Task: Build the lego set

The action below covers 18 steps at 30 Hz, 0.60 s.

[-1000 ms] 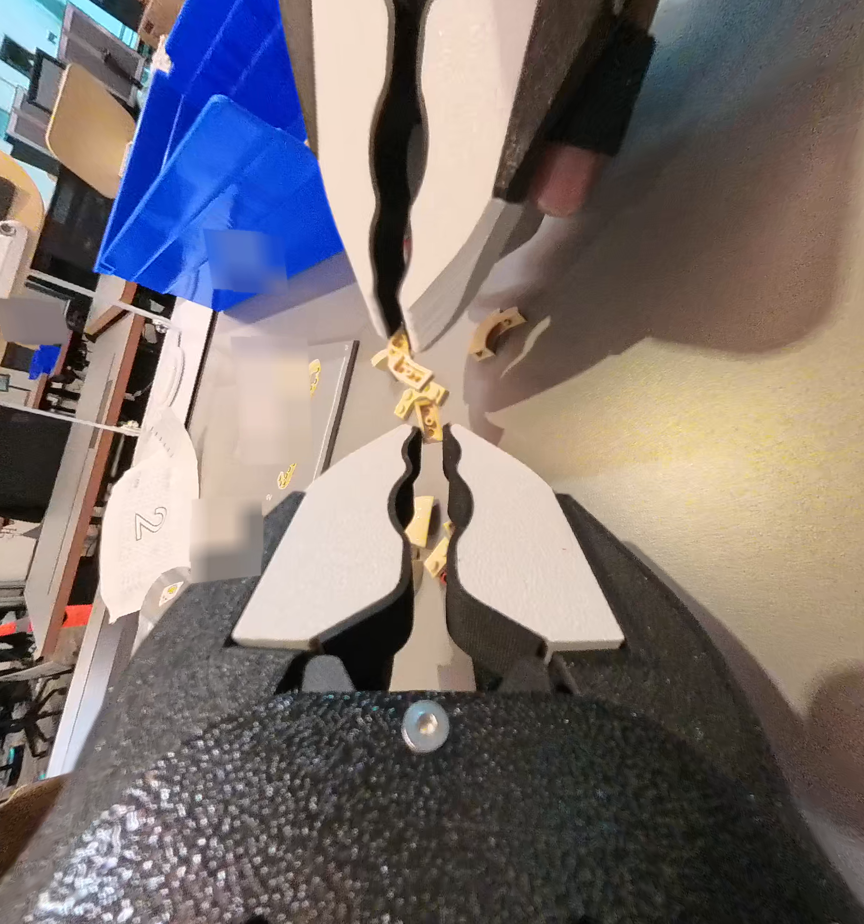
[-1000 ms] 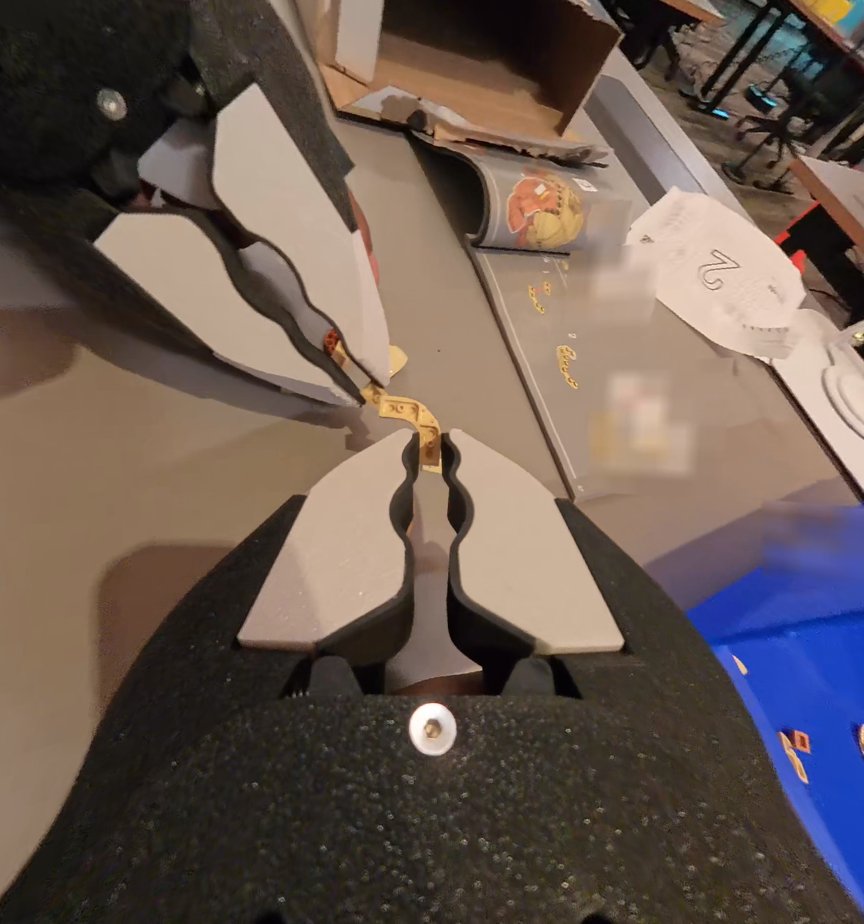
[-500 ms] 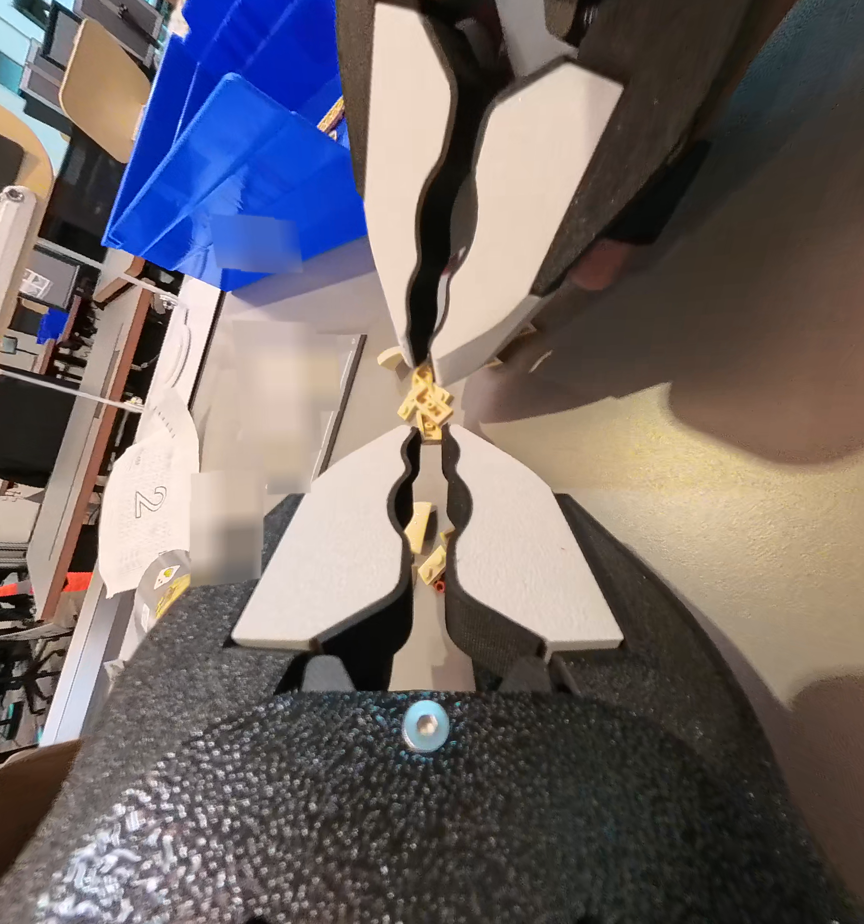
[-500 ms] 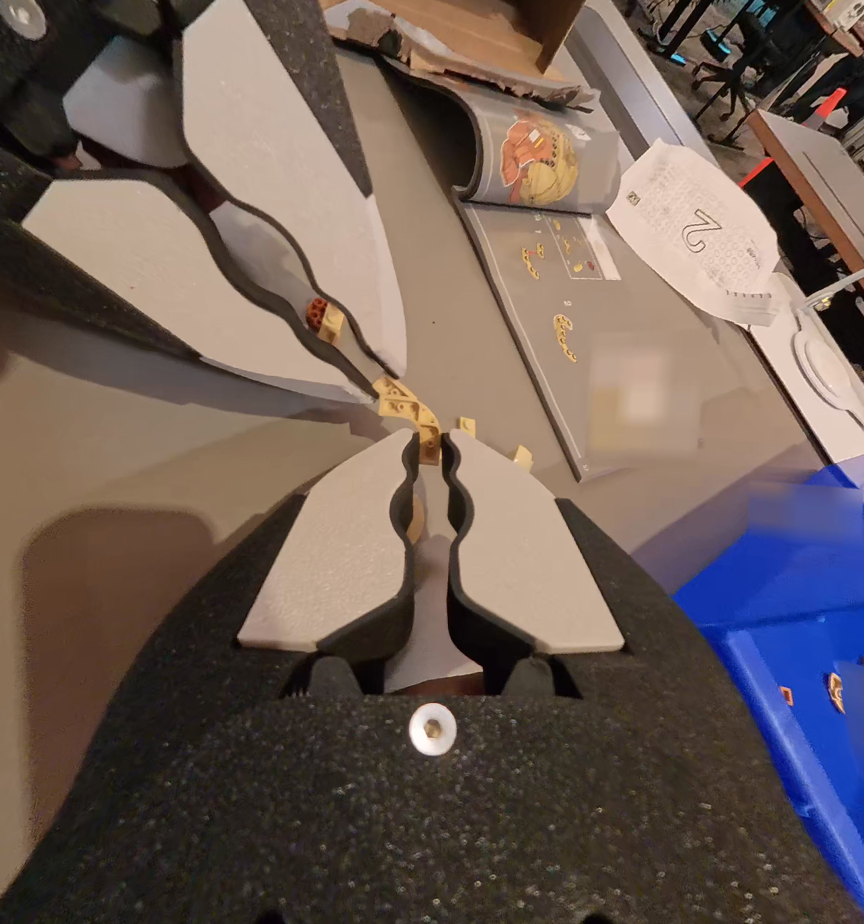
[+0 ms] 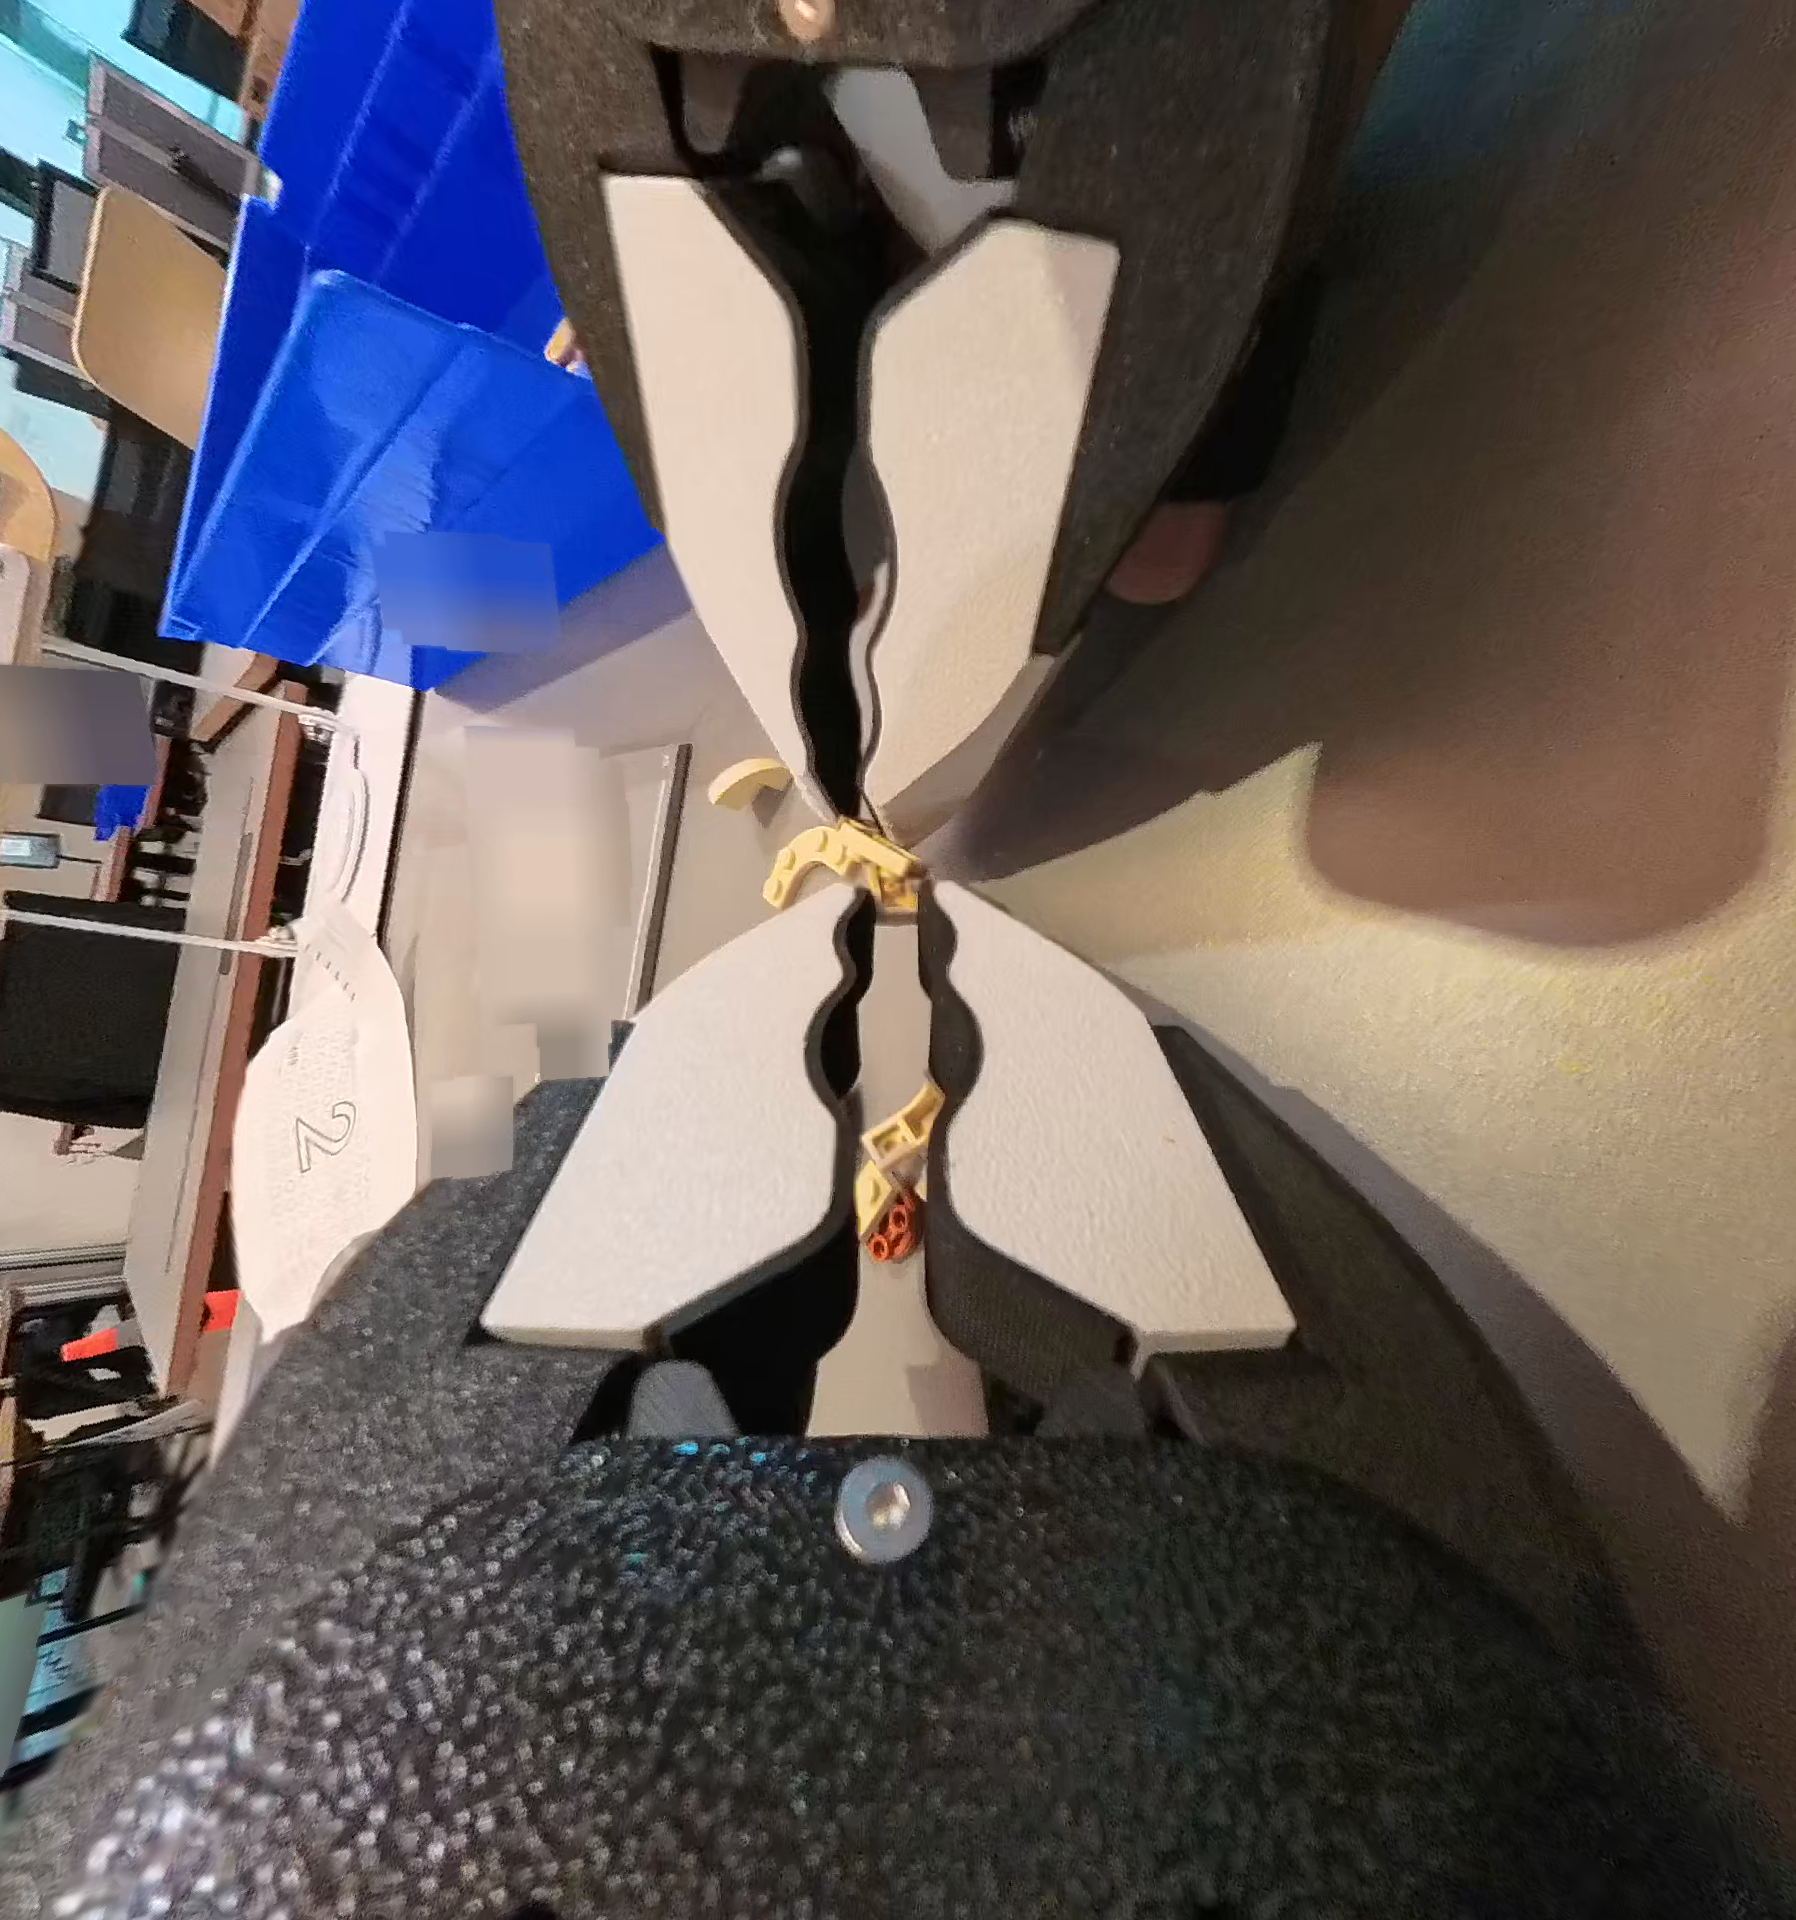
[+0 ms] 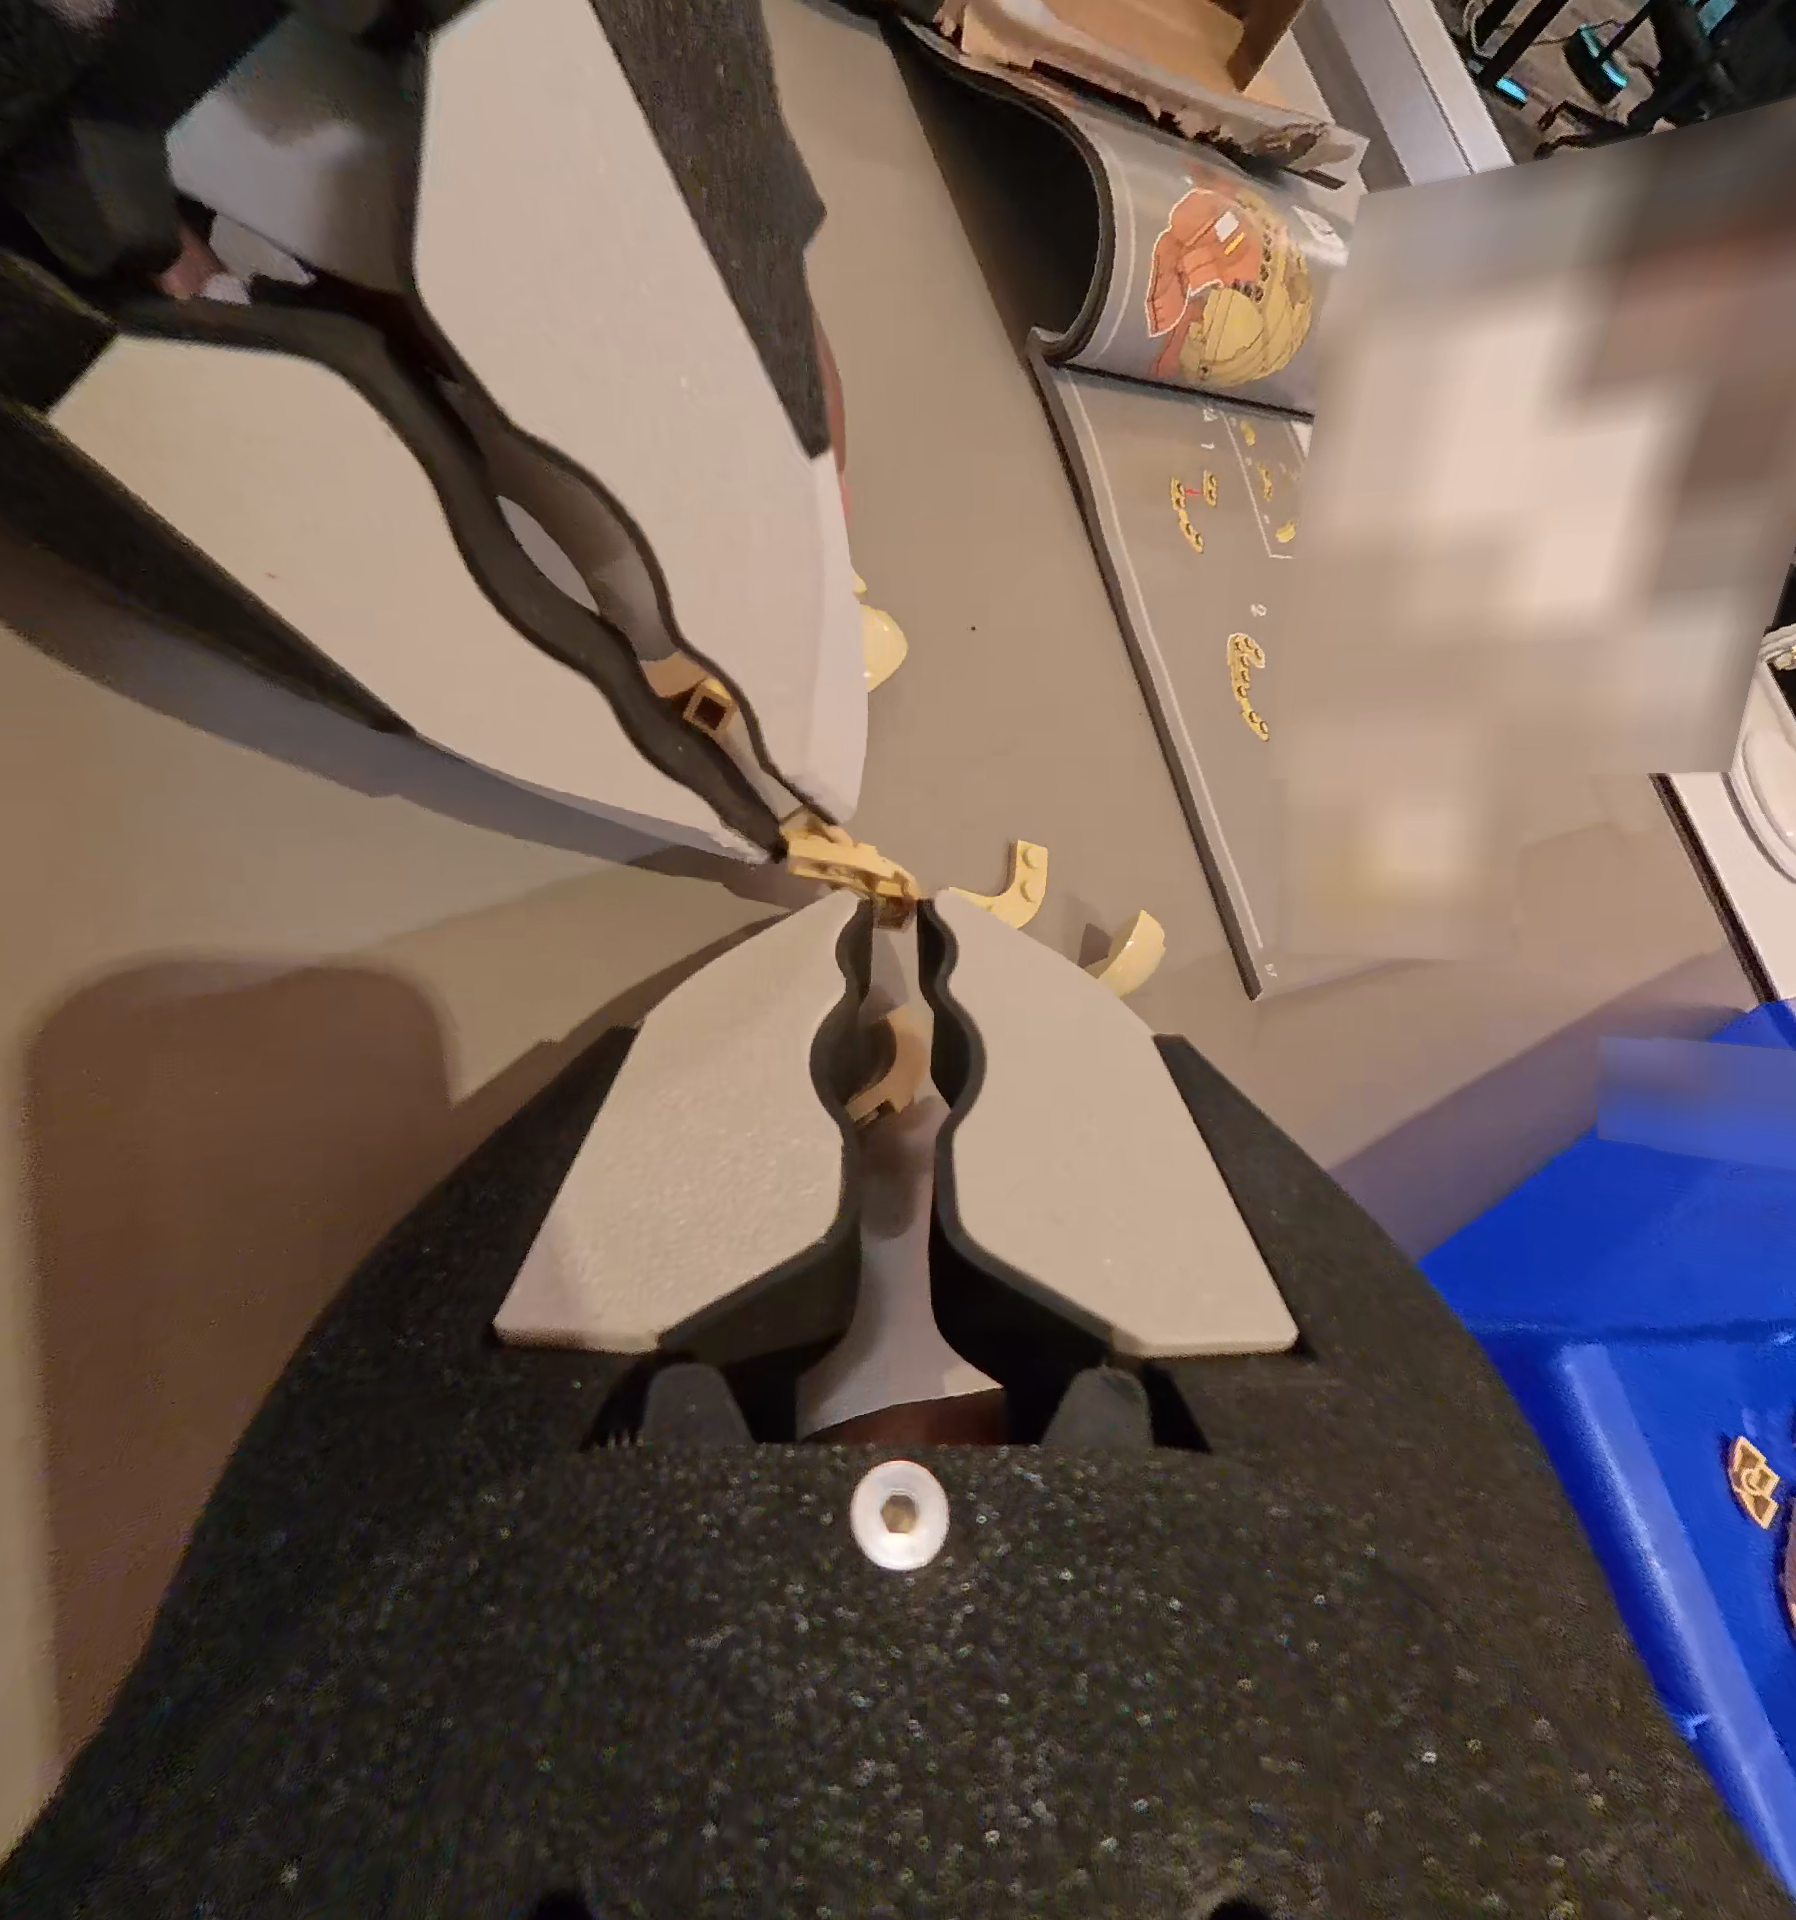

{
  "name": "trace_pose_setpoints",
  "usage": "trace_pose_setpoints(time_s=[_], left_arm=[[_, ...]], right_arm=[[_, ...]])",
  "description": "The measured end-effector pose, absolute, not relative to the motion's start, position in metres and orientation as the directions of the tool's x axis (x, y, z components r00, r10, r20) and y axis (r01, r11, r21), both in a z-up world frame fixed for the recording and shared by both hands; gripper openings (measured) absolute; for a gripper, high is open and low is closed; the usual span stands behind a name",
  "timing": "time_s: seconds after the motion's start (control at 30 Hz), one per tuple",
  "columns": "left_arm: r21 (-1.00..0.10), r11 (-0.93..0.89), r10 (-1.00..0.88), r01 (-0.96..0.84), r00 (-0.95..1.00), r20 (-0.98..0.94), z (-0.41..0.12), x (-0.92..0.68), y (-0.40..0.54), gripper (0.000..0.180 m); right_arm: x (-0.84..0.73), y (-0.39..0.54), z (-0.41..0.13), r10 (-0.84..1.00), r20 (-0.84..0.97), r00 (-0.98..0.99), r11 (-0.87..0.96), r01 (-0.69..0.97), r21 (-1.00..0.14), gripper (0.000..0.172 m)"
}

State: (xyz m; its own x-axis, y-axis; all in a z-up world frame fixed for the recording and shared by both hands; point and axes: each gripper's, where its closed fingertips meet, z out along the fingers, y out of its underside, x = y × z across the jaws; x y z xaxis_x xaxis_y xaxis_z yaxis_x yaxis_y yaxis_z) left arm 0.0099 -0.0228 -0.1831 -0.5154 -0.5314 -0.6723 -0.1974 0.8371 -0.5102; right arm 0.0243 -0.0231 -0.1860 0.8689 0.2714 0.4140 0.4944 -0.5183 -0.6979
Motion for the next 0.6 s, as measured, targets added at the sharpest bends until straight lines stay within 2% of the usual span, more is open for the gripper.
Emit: trace_pose_setpoints(time_s=[0.1, 0.17, 0.43, 0.6], left_arm=[[-0.428, 0.885, -0.454, -0.184, -0.550, -0.701, -0.193, 0.007, -0.021, 0.008], [-0.415, 0.894, -0.435, -0.171, -0.552, -0.711, -0.194, 0.006, -0.020, 0.008], [-0.574, 0.800, -0.561, -0.176, -0.559, -0.611, -0.181, 0.003, -0.020, 0.023], [-0.703, 0.704, -0.664, -0.104, -0.449, -0.599, -0.147, 0.010, -0.025, 0.022]], right_arm=[[0.024, -0.024, -0.185, 0.281, 0.390, 0.877, -0.513, 0.481, -0.711, 0.008], [0.024, -0.024, -0.183, 0.289, 0.384, 0.877, -0.500, 0.481, -0.720, 0.008], [0.028, -0.019, -0.155, 0.197, 0.406, 0.892, -0.370, 0.451, -0.812, 0.008], [0.031, -0.018, -0.144, 0.109, 0.445, 0.889, -0.330, 0.455, -0.827, 0.008]])
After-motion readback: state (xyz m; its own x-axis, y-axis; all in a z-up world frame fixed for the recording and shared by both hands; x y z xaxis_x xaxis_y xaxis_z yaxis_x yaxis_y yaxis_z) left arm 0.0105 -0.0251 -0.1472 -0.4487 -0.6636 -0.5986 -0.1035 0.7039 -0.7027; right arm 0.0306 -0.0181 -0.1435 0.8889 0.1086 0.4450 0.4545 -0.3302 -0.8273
